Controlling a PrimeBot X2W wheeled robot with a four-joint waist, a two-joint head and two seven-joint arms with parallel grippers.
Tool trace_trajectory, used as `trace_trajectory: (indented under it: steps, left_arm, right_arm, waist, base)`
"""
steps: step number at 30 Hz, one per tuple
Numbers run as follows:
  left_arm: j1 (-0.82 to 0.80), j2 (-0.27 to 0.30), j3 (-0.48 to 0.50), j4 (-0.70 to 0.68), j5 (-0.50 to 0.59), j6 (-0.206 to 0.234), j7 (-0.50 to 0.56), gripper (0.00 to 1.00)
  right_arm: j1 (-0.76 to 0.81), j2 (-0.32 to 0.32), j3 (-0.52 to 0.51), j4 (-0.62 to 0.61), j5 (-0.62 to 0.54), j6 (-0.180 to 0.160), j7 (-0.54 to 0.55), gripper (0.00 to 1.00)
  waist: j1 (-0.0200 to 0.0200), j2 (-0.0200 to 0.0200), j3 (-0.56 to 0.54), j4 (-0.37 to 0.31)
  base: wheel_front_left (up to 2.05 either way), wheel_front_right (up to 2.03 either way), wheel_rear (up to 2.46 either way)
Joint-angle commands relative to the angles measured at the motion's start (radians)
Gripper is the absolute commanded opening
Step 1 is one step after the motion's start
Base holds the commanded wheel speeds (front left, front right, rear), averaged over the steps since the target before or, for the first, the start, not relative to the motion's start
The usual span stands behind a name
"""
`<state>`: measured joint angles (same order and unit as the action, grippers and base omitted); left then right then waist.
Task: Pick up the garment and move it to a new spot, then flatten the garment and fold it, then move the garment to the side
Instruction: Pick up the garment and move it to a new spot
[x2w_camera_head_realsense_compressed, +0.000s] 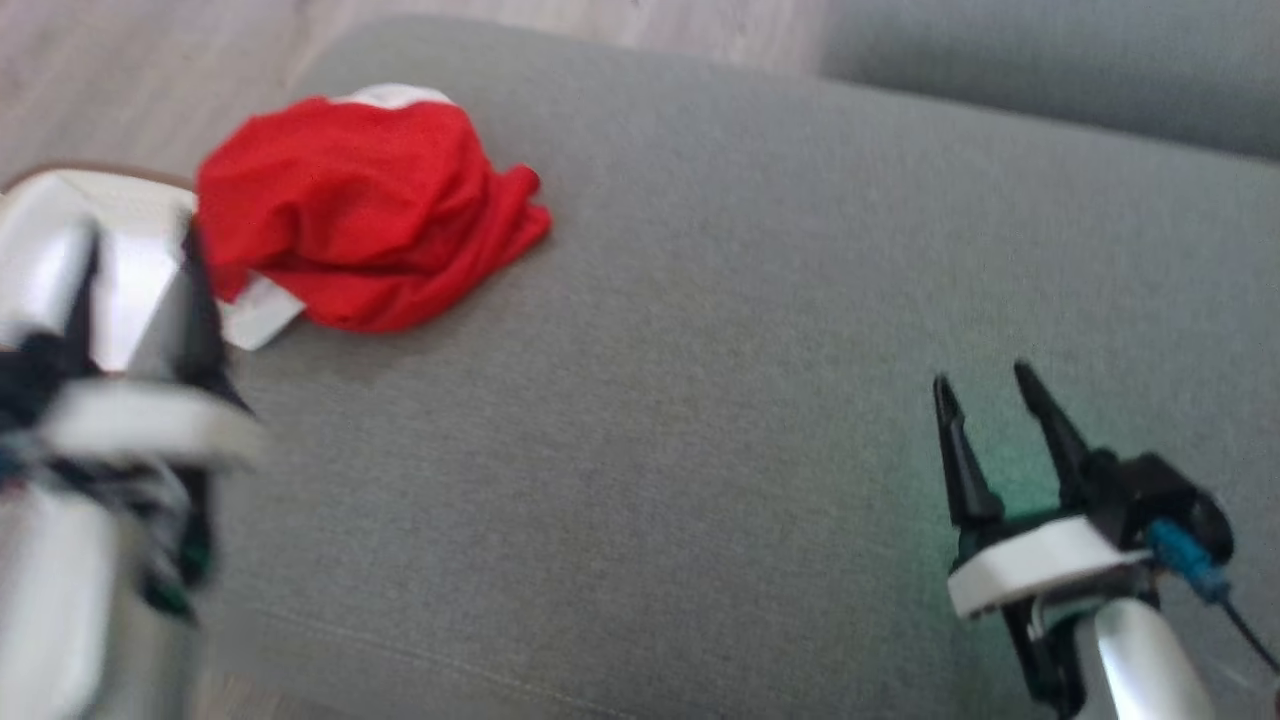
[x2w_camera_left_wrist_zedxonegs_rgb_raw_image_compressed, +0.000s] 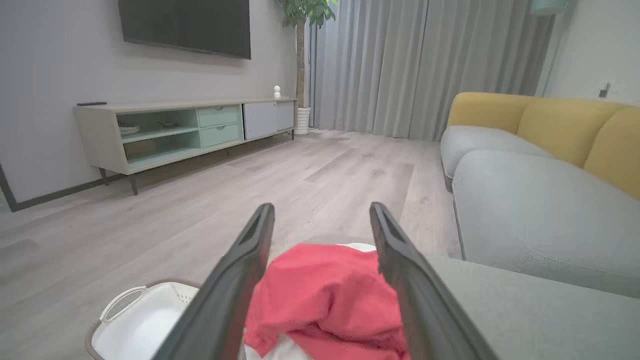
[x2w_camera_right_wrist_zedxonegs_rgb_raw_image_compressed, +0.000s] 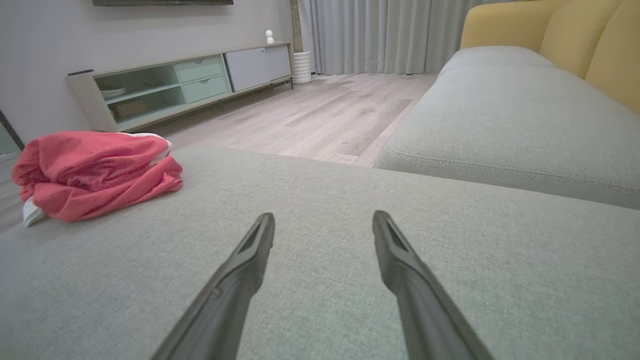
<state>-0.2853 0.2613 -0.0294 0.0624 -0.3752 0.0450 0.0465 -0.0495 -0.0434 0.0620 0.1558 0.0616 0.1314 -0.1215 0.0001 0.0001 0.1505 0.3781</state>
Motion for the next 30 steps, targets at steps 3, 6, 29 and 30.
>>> trace_trajectory:
  steps: [3, 6, 29, 30]
  left_arm:
    - [-0.145, 0.08, 0.101, 0.002, -0.085, -0.011, 0.116, 1.0]
    - [-0.243, 0.132, 0.146, 0.058, -0.149, -0.01, 0.23, 1.0]
    - [-0.339, 0.356, 0.142, 0.237, -0.165, 0.094, 0.662, 0.0]
    - [-0.339, 0.356, 0.142, 0.237, -0.165, 0.094, 0.662, 0.0]
  right_arm:
    - [-0.067, -0.007, 0.021, -0.07, -0.029, -0.001, 0.019, 1.0]
    - [-0.091, -0.007, 0.014, -0.104, -0.052, -0.001, 0.038, 1.0]
    - [-0.143, -0.007, 0.003, -0.141, -0.034, -0.001, 0.022, 1.0]
    - [-0.143, -0.007, 0.003, -0.141, -0.034, -0.001, 0.022, 1.0]
  waist:
    - [-0.0001, -0.0001, 0.125, -0.079]
    - [-0.0001, -0.0001, 0.205, -0.126]
    - [-0.0001, -0.0001, 0.311, -0.269]
    - [-0.0001, -0.0001, 0.311, -0.269]
  base:
    - [0.0, 0.0, 0.0]
    - [0.0, 0.0, 0.0]
    - [0.0, 0.0, 0.0]
    - [0.0, 0.0, 0.0]
